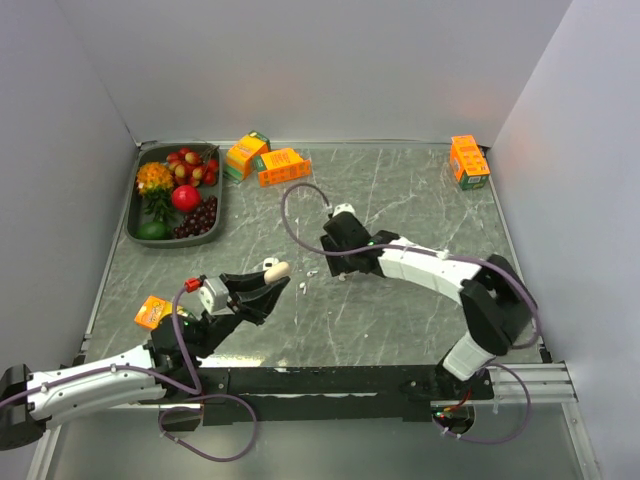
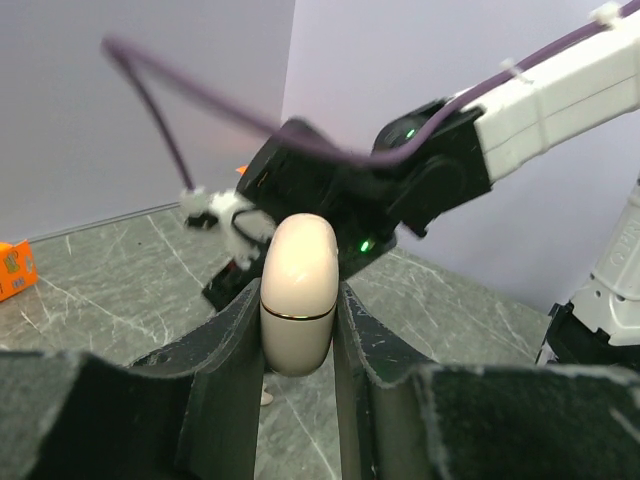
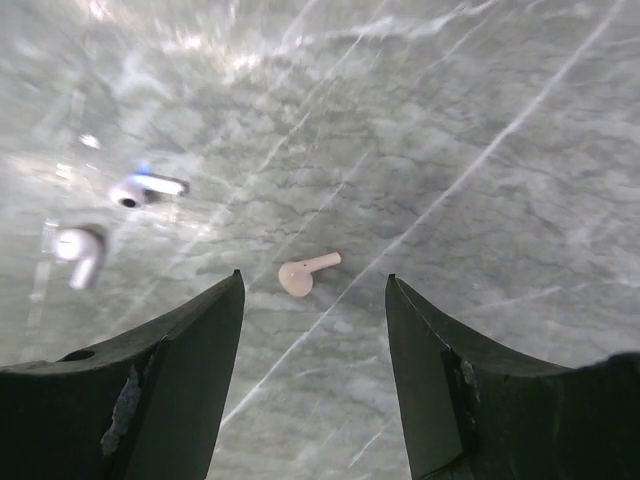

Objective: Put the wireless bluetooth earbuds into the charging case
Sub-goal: Open the charging case.

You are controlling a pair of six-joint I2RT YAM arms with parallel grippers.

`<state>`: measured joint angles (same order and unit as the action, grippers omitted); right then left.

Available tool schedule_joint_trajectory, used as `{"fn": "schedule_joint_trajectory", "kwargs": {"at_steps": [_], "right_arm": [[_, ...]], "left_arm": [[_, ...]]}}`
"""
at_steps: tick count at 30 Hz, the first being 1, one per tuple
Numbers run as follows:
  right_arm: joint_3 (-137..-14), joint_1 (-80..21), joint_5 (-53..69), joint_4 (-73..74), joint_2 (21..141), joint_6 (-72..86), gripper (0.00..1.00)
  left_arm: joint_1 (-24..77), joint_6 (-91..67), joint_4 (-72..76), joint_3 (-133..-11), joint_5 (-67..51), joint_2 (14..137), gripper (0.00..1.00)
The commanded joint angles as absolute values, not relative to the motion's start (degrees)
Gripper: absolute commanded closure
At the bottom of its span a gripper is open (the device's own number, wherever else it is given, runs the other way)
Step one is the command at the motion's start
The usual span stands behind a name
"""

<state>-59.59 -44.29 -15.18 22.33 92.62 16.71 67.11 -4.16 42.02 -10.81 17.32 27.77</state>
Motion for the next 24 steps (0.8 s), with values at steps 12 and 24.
{"fn": "schedule_joint_trajectory", "kwargs": {"at_steps": [12,24], "right_arm": [[-59.32,-53.25,-4.47,17.48,57.13,10.99,0.36],[-60.2,-63.1,-10.28,18.28,56.95,8.79,0.35]], "left_arm": [[67.15,-12.48,30.86,-18.81,14.51,31.46,0.99],[67.06,-12.13,33.4,-19.95,11.08,35.86,0.99]]}}
